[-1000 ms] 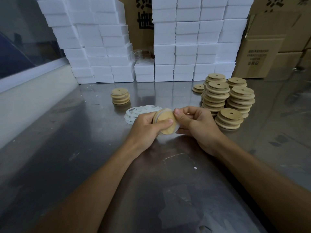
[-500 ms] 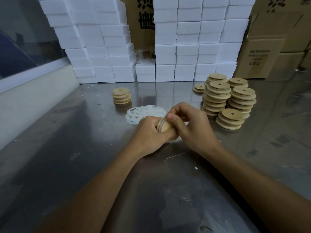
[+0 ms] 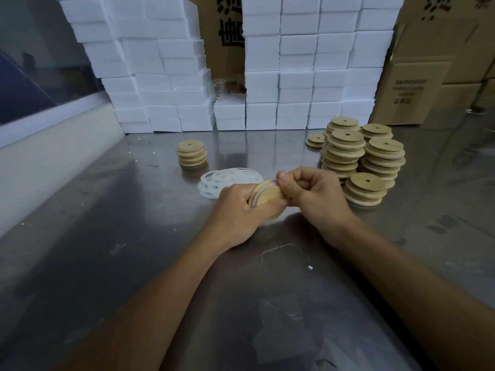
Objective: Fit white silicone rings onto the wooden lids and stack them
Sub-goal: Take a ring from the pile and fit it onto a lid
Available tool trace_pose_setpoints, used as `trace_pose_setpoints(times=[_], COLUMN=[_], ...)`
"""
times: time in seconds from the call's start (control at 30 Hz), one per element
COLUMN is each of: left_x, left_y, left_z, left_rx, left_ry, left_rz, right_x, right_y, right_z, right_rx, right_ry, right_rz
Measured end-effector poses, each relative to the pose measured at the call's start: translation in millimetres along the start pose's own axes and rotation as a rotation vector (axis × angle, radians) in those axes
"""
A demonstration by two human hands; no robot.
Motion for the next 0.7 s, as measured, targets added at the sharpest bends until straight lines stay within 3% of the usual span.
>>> trace_pose_setpoints(times=[0.57,0.7], left_x=[1,5], left_y=[0,1], left_z=[1,1], left_rx=[-0.013,0.012], left_ry=[-0.016,0.045], left_rz=[-0.144,-0.196], right_x=[-10,-9], right_y=[10,10], right_z=[-2,-2], right_rx=[-0.145,-0.137], right_ry=[-0.076,-0.089], right_rz=[0.135,0.122])
Point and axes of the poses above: each hand's wrist, its own z-axis towards the middle knuckle, its own x-axis out of the back of the hand, y = z × x, the point moved 7 cm from there along z, towards the middle knuckle, and after that the axes turned 2 degrees about -y, right-handed, at the moved point
